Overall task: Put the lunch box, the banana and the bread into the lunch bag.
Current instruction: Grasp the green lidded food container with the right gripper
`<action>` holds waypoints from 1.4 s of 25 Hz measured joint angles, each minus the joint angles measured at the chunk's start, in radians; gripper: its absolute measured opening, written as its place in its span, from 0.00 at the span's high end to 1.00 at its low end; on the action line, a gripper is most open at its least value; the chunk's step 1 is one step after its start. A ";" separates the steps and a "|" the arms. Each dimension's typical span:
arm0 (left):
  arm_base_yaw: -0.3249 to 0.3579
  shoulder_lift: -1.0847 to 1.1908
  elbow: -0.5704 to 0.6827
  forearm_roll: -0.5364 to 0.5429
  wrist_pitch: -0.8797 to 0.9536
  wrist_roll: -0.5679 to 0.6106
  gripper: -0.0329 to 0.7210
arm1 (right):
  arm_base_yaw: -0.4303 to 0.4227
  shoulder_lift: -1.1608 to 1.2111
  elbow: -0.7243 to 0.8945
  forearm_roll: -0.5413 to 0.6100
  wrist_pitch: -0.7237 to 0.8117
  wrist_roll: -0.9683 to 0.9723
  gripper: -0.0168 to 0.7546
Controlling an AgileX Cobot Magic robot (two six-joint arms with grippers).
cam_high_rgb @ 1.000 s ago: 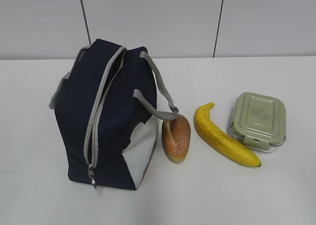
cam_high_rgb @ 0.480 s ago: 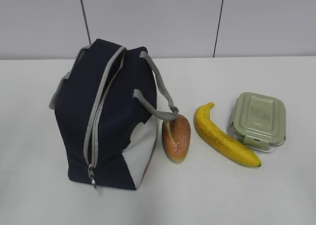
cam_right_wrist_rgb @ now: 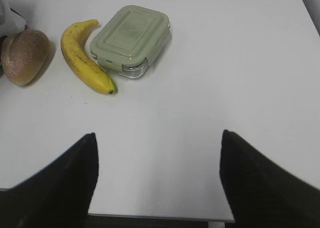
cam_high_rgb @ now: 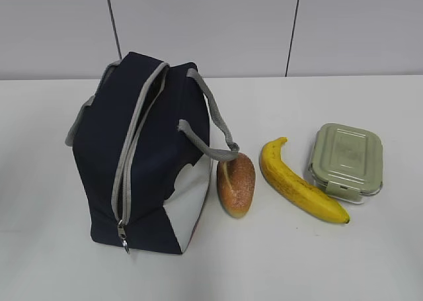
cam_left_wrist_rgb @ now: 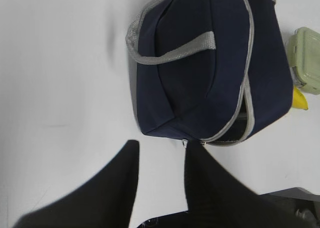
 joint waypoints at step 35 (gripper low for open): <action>-0.239 0.963 -0.623 -0.050 0.120 0.051 0.45 | 0.000 0.000 0.000 0.000 0.000 0.000 0.25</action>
